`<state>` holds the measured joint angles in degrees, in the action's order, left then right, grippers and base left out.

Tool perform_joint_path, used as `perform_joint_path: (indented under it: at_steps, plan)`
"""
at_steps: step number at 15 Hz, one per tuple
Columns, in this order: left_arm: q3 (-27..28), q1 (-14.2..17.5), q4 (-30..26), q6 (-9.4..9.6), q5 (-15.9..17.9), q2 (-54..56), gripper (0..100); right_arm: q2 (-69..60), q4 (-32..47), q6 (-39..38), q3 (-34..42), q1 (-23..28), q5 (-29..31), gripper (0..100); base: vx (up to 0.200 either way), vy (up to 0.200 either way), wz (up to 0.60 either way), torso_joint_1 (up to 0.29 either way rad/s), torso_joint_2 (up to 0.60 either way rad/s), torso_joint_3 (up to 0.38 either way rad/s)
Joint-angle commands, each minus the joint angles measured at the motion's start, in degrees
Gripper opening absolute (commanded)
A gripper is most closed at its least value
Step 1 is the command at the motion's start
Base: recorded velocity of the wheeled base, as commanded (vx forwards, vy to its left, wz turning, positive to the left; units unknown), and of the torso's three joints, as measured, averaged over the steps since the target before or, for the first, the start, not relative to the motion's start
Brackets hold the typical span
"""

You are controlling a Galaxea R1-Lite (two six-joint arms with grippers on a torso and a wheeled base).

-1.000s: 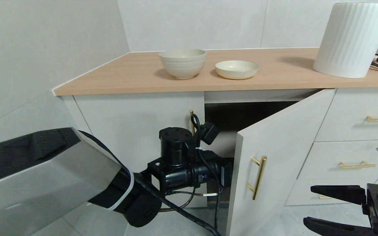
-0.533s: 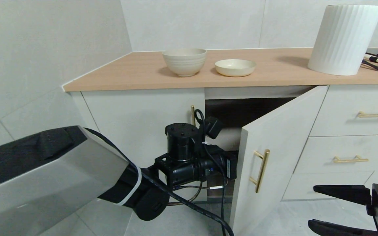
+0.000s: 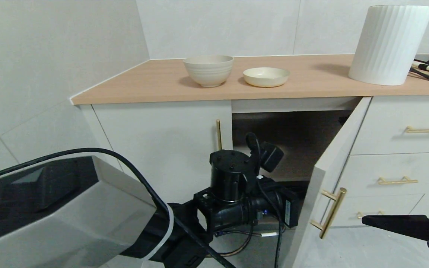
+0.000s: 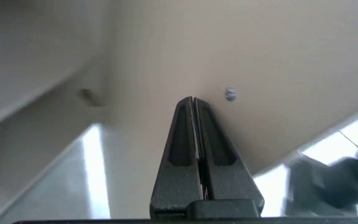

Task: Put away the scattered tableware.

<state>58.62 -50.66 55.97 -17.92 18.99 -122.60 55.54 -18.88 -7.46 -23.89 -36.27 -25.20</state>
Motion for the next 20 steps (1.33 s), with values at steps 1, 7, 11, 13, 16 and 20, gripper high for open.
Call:
perform_joint_path:
  at_steps: [1, 7, 11, 13, 16, 20]
  plan:
    - [1.6, -6.3, -2.6, -0.01, -0.4, 1.7, 0, -6.9, 0.0, 0.0, 0.8, -3.4, -3.5, 100, 0.0, 0.0, 0.0, 0.0, 0.0, 0.0]
    - [-1.3, -14.1, -3.7, 0.17, -0.3, 6.7, 0, -13.3, 0.0, 0.0, -0.4, -2.1, -11.5, 100, 0.0, 0.0, 0.0, 0.0, 0.0, 0.0]
    - [-5.3, -2.4, -3.6, 0.17, -1.1, 10.8, 0, -7.7, 0.1, -0.4, -1.7, -0.4, -7.3, 100, 0.0, 0.0, 0.0, 0.0, 0.0, 0.0]
    - [-8.6, 3.8, -3.9, 0.17, -1.1, 14.9, 0, -2.5, 2.5, -0.5, -4.6, 1.2, -0.1, 100, 0.0, 0.0, 0.0, 0.0, 0.0, 0.0]
    - [-16.4, 12.8, -3.9, 0.43, -1.1, 22.6, 0, 3.5, 7.0, -0.5, -10.3, 1.2, 4.3, 100, 0.0, 0.0, 0.0, 0.0, 0.0, 0.0]
    - [-22.5, 20.7, -10.0, 0.34, -1.1, 31.7, 0, 15.1, 8.3, -0.4, -22.8, 1.2, 9.3, 100, 0.0, 0.0, 0.0, 0.0, 0.0, 0.0]
